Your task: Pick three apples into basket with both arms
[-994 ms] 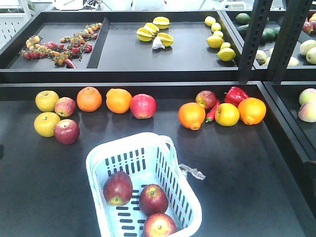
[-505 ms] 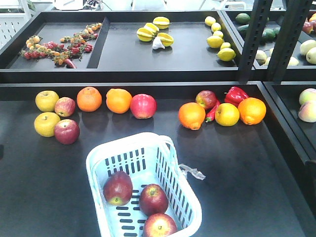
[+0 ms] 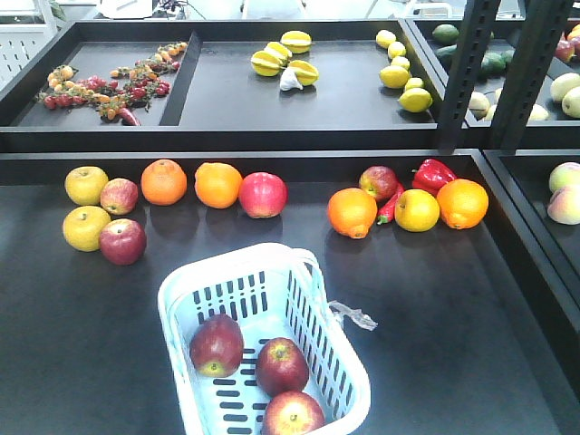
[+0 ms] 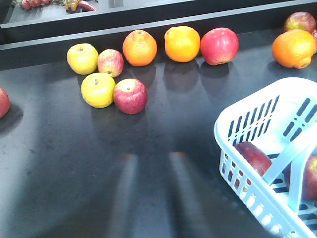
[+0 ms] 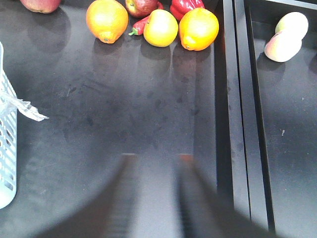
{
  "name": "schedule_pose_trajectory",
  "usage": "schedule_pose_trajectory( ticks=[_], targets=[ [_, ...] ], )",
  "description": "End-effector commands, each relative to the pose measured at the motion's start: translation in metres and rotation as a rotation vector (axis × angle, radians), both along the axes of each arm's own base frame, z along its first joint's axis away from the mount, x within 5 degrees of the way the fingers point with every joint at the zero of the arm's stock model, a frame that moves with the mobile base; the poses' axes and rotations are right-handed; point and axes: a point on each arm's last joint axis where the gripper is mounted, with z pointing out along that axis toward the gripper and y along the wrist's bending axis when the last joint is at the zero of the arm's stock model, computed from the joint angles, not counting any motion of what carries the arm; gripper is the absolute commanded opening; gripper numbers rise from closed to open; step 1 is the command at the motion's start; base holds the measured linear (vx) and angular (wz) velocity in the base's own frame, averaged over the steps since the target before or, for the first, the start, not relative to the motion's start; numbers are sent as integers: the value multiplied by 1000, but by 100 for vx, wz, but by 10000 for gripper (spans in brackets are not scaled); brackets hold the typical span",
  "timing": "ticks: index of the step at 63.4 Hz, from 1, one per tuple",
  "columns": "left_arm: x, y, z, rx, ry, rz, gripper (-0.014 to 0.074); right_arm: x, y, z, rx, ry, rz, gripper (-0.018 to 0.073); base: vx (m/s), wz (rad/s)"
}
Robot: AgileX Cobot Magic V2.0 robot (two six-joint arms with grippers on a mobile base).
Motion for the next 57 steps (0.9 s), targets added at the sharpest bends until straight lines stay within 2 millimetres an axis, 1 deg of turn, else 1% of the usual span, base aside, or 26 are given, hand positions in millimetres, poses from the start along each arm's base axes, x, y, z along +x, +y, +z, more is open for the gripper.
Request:
schedule_pose_trajectory(
  ticks=[1, 57],
  targets=[
    [2, -1, 12, -19, -80, -13, -9, 3, -1, 14, -6, -91, 6, -11, 0, 0],
    [2, -1, 12, -19, -80, -13, -7, 3, -1, 14, -6, -88, 5, -9, 0, 0]
  ],
)
